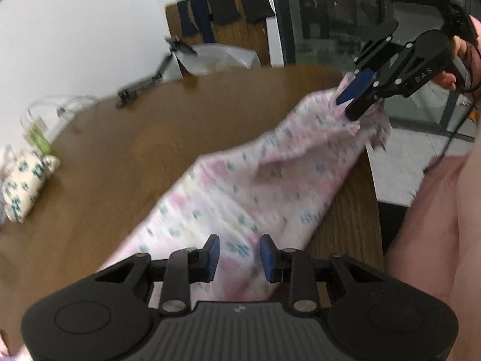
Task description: Fold clothes
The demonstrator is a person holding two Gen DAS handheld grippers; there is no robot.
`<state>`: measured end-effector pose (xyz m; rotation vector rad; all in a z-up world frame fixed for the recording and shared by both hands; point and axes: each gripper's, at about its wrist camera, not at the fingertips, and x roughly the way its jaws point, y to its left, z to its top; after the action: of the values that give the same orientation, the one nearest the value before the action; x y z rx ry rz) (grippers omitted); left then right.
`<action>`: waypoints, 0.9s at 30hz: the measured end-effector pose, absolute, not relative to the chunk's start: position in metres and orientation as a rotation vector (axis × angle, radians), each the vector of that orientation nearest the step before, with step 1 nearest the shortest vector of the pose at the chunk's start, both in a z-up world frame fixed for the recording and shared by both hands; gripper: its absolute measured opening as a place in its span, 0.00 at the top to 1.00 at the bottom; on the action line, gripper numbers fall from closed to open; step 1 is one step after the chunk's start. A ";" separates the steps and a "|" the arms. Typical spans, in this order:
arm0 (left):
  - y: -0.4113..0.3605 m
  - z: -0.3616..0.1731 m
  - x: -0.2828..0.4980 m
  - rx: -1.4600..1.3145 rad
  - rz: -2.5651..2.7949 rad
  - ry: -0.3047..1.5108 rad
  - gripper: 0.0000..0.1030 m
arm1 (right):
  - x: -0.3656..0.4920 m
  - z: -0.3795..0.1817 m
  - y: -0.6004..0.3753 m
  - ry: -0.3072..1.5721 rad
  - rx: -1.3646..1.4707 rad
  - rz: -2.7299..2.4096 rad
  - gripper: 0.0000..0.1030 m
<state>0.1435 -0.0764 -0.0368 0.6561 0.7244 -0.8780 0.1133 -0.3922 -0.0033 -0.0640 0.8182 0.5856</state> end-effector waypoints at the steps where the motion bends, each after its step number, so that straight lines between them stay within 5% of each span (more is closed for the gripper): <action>1: -0.077 -0.041 0.143 0.660 -0.883 0.738 0.74 | 0.114 -0.005 -0.388 0.819 -0.090 0.578 0.83; 16: -0.093 -0.044 0.182 0.553 -0.690 0.720 0.70 | 0.176 -0.018 -0.352 0.814 -0.385 0.414 0.86; 22: -0.105 -0.024 0.171 0.628 -0.687 0.659 0.57 | 0.182 -0.013 -0.370 0.797 -0.247 0.429 0.79; 27: -0.136 -0.027 0.162 0.828 -0.675 0.618 0.56 | 0.172 -0.005 -0.386 0.792 -0.087 0.419 0.77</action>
<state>0.1621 -0.1357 -0.0269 0.8276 0.6178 -0.6749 0.1719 -0.3858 -0.0054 -0.0870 0.7918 0.4192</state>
